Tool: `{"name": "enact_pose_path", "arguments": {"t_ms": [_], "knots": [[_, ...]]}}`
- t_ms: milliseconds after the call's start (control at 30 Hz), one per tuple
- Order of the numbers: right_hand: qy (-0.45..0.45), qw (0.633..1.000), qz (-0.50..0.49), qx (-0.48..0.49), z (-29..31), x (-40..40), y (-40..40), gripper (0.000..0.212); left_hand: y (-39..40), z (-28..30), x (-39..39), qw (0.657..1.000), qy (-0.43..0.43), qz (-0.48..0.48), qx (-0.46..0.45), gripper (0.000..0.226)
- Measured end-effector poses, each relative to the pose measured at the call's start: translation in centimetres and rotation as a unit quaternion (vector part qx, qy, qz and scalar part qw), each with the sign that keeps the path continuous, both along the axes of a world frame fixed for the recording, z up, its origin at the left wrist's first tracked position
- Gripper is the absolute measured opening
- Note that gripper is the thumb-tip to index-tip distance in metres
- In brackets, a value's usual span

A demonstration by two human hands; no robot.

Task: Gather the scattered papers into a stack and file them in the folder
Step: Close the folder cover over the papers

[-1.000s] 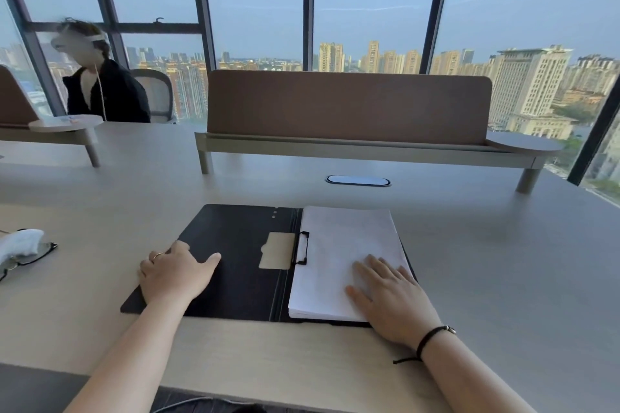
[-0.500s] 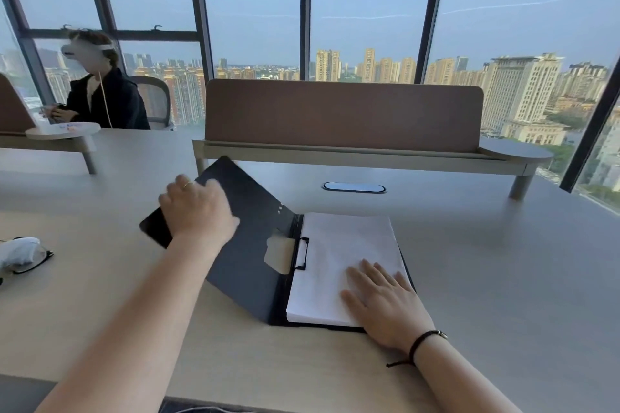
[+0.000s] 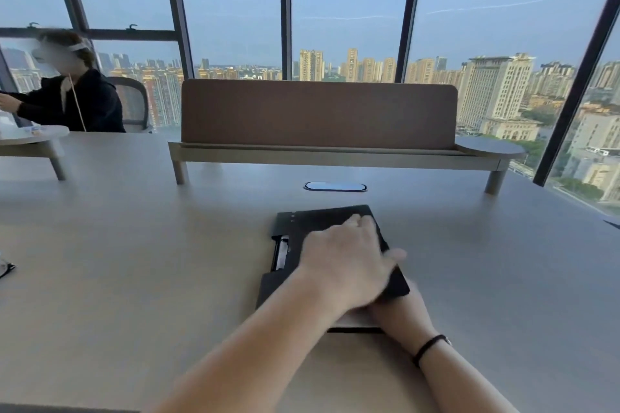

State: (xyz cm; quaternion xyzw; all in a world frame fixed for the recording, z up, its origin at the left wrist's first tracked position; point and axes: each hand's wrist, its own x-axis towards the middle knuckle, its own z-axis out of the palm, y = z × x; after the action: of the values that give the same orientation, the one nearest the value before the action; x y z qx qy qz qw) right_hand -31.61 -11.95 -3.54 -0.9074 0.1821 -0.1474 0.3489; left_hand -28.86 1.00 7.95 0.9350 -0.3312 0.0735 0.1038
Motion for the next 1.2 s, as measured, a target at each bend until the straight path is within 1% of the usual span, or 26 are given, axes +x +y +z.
{"name": "enact_pose_path", "arguments": {"t_ms": [33, 67, 100, 133, 167, 200, 233, 300, 367, 400, 433, 467, 533, 600, 700, 767, 867, 933, 1100, 1200], "knots": [[-0.060, 0.996, -0.035, 0.062, 0.1, 0.0, -0.8, 0.025, 1.0, -1.2, 2.0, 0.999, 0.028, 0.018, 0.007, 0.053], [-0.113, 0.982, -0.073, 0.133, 0.5, -0.2, -1.5, 0.025, 2.2, -2.5, 4.0, 0.997, 0.057, 0.036, 0.026, 0.050], [-0.163, 0.955, -0.101, 0.225, 0.6, -0.1, -2.1, 0.021, 3.4, -4.1, 5.9, 0.994, 0.085, 0.050, 0.053, 0.049], [-0.176, 0.930, -0.124, 0.298, 0.8, 0.0, -2.6, 0.019, 4.5, -5.7, 7.4, 0.990, 0.110, 0.054, 0.072, 0.049], [-0.189, 0.908, -0.134, 0.348, 1.0, 0.1, -2.9, 0.021, 5.5, -7.2, 8.3, 0.987, 0.134, 0.051, 0.076, 0.052], [-0.189, 0.908, -0.134, 0.350, 0.9, 0.2, -3.0, 0.021, 6.3, -8.5, 8.8, 0.985, 0.153, 0.044, 0.068, 0.056], [-0.189, 0.917, -0.134, 0.326, 0.9, 0.4, -2.9, 0.021, 6.8, -9.6, 9.1, 0.985, 0.158, 0.036, 0.054, 0.061], [-0.188, 0.950, -0.120, 0.220, 1.3, 0.6, -2.1, 0.018, 7.1, -10.9, 9.2, 0.988, 0.147, 0.029, 0.023, 0.065], [-0.159, 0.981, -0.080, 0.076, 2.4, 0.7, -0.5, 0.023, 7.0, -11.3, 9.3, 0.989, 0.144, 0.035, 0.007, 0.069], [-0.116, 0.992, -0.044, -0.008, 2.6, 0.9, 0.4, 0.031, 6.9, -11.3, 9.3, 0.989, 0.146, 0.038, 0.005, 0.071], [-0.062, 0.995, 0.007, -0.079, 2.7, 1.1, 1.4, 0.040, 6.8, -11.3, 9.4, 0.989, 0.146, 0.037, 0.005, 0.072], [-0.003, 0.989, 0.060, -0.138, 2.3, 1.3, 2.4, 0.049, 6.7, -11.3, 9.5, 0.989, 0.143, 0.036, 0.005, 0.072], [0.085, 0.965, 0.141, -0.203, 0.9, 1.7, 4.1, 0.063, 6.5, -11.3, 9.4, 0.990, 0.134, 0.040, 0.002, 0.071], [0.114, 0.953, 0.155, -0.232, -0.4, 1.8, 4.9, 0.070, 6.2, -11.1, 9.5, 0.992, 0.121, 0.045, -0.002, 0.069], [0.112, 0.952, 0.146, -0.245, -0.7, 1.9, 4.4, 0.075, 5.5, -10.8, 10.9, 0.993, 0.107, 0.041, 0.008, 0.066], [0.115, 0.950, 0.154, -0.245, -0.7, 1.8, 4.0, 0.077, 4.8, -10.8, 12.3, 0.992, 0.116, 0.045, 0.018, 0.070], [0.121, 0.951, 0.154, -0.239, -0.7, 1.7, 3.1, 0.077, 3.4, -11.0, 14.1, 0.988, 0.136, 0.062, 0.023, 0.077], [0.126, 0.953, 0.152, -0.232, -0.6, 1.7, 2.4, 0.076, 2.1, -11.1, 14.6, 0.989, 0.135, 0.063, 0.015, 0.078], [0.150, 0.951, 0.129, -0.237, 0.3, 1.5, -0.7, 0.076, -1.7, -11.3, 14.8, 0.989, 0.139, 0.040, -0.006, 0.078], [0.166, 0.951, 0.091, -0.244, 0.8, 1.2, -3.4, 0.076, -4.1, -11.7, 14.1, 0.985, 0.170, 0.011, -0.025, 0.072]]}}
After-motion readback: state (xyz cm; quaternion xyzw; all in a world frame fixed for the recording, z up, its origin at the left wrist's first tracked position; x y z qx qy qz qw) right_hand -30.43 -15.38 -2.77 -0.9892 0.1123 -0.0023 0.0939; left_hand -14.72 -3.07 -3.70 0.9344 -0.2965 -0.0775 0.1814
